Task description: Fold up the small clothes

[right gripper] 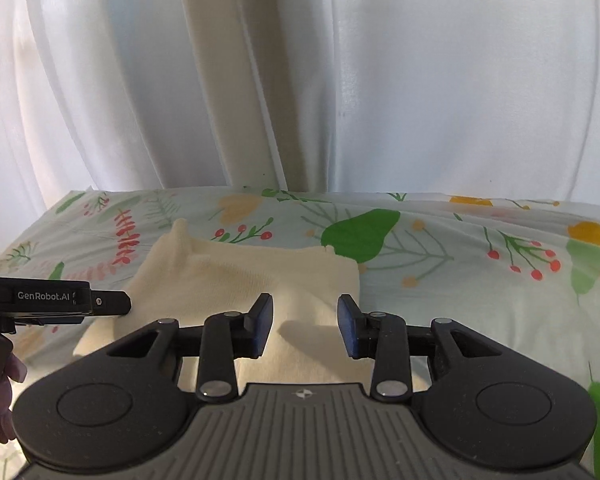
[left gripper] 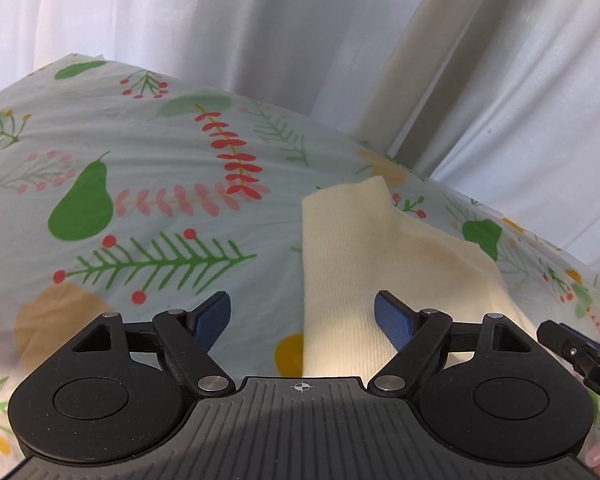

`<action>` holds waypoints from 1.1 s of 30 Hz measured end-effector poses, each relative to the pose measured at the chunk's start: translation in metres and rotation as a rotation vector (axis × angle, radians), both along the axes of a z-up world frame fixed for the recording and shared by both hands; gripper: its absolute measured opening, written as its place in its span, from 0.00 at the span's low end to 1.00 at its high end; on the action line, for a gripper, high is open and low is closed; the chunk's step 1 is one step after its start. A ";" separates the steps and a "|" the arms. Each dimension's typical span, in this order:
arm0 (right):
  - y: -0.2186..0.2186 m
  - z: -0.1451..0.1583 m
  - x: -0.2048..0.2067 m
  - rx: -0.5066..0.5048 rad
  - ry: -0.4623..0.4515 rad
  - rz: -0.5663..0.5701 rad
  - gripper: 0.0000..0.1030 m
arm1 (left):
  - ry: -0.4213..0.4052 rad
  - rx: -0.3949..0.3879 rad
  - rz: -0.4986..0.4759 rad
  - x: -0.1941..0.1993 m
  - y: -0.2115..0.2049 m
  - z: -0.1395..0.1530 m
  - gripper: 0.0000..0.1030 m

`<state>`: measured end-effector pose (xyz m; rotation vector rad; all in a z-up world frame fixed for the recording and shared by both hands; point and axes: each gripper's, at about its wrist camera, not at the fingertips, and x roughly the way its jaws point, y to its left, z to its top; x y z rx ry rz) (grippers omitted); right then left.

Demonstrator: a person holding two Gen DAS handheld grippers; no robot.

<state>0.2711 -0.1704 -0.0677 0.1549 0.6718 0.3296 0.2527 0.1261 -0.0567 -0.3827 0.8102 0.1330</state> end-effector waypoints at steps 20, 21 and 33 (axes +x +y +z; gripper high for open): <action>-0.071 -0.045 -0.086 0.774 0.278 0.048 0.11 | 0.097 -0.479 0.039 -0.128 -0.010 -0.016 0.78; -0.075 -0.045 -0.086 0.789 0.271 0.040 0.11 | 0.089 -0.473 0.037 -0.127 -0.012 -0.016 0.78; -0.017 -0.033 -0.101 0.057 0.132 0.012 0.11 | 0.175 -0.272 0.056 -0.099 -0.006 -0.017 0.76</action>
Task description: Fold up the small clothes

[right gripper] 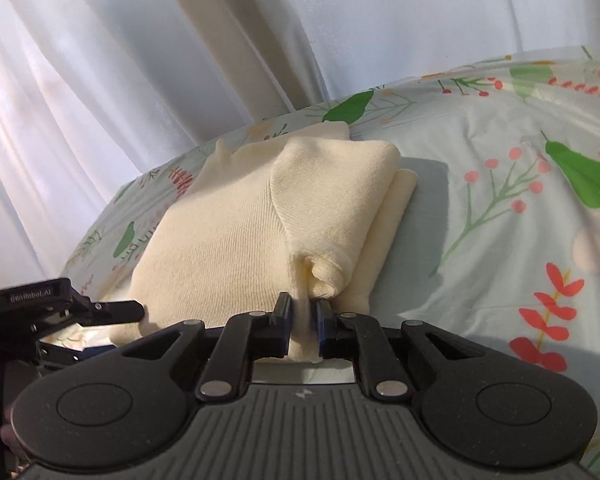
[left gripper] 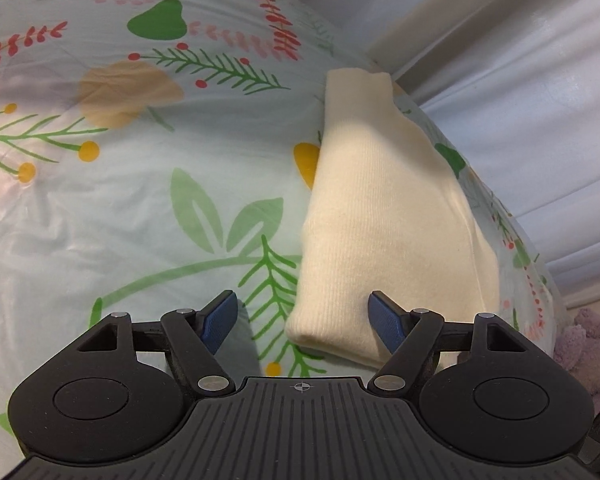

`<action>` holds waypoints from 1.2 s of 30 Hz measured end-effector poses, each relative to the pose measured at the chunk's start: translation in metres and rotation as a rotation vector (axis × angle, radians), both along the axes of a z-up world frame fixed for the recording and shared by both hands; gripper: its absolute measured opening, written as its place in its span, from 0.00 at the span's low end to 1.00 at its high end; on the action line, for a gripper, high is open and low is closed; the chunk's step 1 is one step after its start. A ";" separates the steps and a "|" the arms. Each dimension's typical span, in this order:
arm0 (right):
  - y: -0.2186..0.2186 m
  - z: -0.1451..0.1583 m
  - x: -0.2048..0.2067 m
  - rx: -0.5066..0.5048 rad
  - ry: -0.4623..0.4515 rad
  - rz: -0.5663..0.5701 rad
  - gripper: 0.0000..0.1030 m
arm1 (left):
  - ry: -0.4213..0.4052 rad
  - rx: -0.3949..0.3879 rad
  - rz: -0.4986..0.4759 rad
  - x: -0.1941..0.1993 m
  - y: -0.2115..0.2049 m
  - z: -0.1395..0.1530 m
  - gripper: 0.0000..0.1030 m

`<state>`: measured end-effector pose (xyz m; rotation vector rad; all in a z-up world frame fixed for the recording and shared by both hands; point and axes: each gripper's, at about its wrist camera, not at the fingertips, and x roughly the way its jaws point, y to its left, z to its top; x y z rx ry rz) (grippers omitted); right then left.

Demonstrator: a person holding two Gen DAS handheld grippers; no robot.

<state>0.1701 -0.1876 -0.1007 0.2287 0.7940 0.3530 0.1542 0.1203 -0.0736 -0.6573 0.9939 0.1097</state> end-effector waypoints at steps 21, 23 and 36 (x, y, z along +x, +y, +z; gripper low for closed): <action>0.050 0.023 0.017 -0.362 -0.136 0.048 0.34 | -0.032 0.337 -0.114 0.038 -0.023 0.020 0.95; 0.041 0.027 0.007 -0.320 -0.087 0.043 0.44 | -0.017 0.360 -0.129 0.026 -0.022 0.025 0.94; 0.005 0.029 -0.074 -0.150 0.207 -0.068 0.96 | 0.084 0.529 -0.154 -0.040 -0.035 0.040 0.94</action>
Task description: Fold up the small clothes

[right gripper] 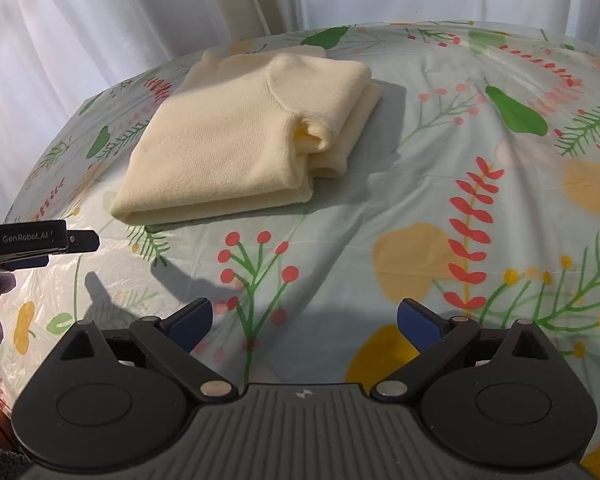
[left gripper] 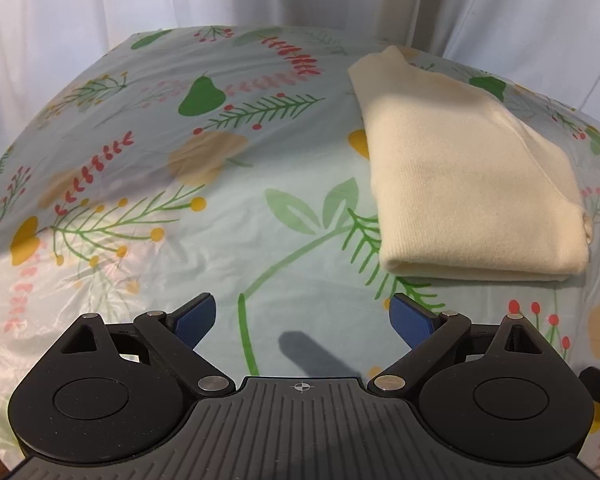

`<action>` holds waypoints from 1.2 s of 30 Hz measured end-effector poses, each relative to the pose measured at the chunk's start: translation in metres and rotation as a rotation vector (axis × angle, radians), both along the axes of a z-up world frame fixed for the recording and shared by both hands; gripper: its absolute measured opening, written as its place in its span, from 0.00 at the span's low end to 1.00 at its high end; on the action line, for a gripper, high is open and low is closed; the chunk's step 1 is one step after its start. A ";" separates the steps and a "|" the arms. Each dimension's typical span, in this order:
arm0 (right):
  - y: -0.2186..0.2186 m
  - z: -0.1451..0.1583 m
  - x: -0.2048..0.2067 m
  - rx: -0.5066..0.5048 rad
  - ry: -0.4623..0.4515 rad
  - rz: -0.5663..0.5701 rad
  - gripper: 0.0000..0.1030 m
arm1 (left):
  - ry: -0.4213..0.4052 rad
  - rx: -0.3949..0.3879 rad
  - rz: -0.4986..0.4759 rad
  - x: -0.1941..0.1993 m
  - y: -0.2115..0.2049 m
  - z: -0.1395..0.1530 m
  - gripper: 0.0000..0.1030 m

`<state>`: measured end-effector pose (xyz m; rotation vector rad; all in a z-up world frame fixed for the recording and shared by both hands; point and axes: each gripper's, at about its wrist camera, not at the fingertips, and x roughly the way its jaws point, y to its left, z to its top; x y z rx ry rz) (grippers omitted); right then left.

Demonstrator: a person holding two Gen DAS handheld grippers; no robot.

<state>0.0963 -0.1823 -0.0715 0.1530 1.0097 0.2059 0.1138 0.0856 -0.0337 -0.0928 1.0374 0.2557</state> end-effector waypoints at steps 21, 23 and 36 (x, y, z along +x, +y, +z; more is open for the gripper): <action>0.059 0.019 0.041 -0.254 0.103 0.076 0.96 | 0.009 0.042 -0.107 0.012 -0.044 0.016 0.94; 0.059 0.019 0.042 -0.244 0.109 0.069 0.96 | 0.012 0.035 -0.100 0.013 -0.042 0.015 0.94; 0.059 0.018 0.041 -0.249 0.122 0.043 0.96 | 0.013 0.032 -0.098 0.009 -0.039 0.016 0.94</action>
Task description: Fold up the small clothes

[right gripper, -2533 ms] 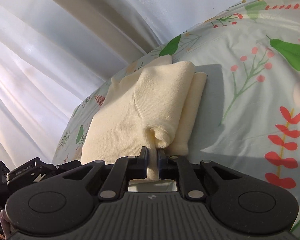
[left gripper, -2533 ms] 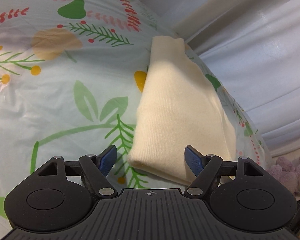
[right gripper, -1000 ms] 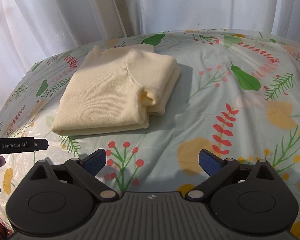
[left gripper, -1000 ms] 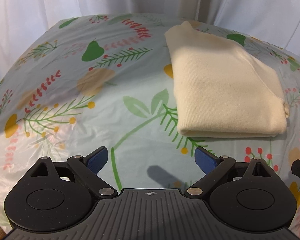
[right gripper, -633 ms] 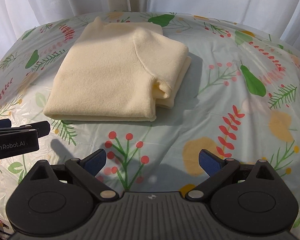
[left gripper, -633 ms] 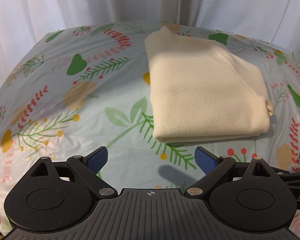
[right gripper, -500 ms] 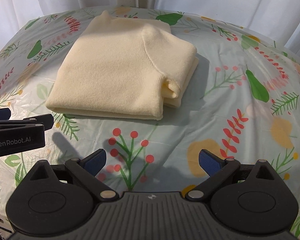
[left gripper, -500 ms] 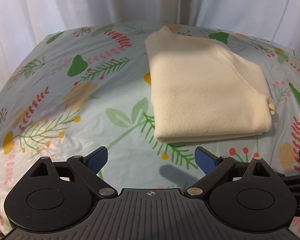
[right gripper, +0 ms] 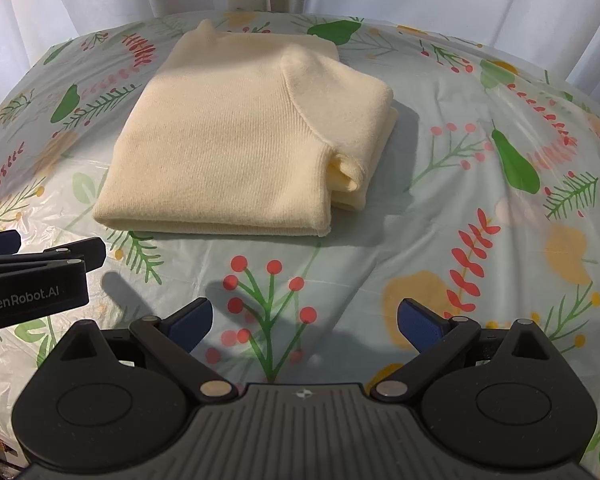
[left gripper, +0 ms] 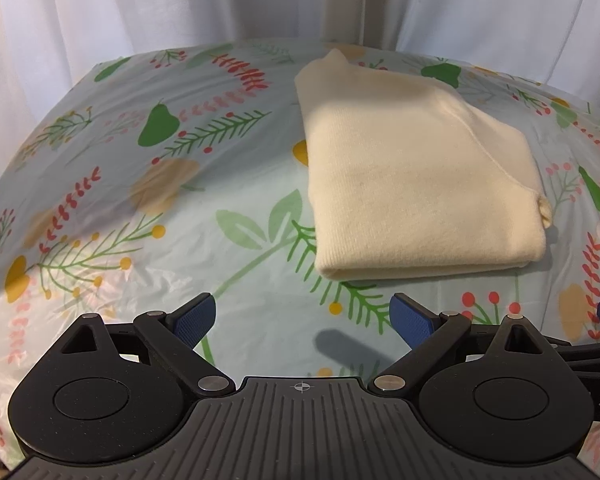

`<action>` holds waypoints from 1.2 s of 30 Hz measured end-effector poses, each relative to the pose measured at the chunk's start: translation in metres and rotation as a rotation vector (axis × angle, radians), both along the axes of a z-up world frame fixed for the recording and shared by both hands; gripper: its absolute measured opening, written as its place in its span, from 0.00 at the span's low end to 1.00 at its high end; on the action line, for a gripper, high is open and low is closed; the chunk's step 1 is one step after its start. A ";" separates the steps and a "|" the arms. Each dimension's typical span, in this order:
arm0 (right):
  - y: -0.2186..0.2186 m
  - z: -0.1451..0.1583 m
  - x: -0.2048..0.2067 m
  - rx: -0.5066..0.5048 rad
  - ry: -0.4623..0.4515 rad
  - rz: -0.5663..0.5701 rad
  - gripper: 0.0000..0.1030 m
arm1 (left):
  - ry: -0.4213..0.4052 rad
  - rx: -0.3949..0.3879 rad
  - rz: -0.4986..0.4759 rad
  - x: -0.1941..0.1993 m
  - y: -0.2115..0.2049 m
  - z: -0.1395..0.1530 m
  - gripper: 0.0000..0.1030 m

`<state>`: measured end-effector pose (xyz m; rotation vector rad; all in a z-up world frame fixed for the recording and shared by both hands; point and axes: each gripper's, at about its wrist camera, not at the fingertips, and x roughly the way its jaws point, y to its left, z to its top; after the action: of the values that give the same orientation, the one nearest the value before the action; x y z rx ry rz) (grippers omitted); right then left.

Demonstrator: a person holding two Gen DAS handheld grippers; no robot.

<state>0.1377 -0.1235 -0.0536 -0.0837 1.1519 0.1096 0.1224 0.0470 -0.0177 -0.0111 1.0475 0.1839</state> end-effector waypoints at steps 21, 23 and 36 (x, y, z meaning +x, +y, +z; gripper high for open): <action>-0.005 0.004 0.001 0.007 -0.006 -0.034 0.96 | 0.004 -0.005 -0.018 -0.001 -0.001 0.000 0.94; -0.006 0.004 0.001 0.006 -0.008 -0.037 0.96 | 0.003 -0.004 -0.019 -0.001 -0.001 0.000 0.94; -0.007 0.008 0.000 0.001 -0.018 -0.041 0.96 | 0.010 -0.008 -0.022 -0.002 -0.002 0.001 0.94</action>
<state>0.1379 -0.1309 -0.0460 -0.0601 1.1351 0.0728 0.1203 0.0452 -0.0170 -0.0059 1.0584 0.1604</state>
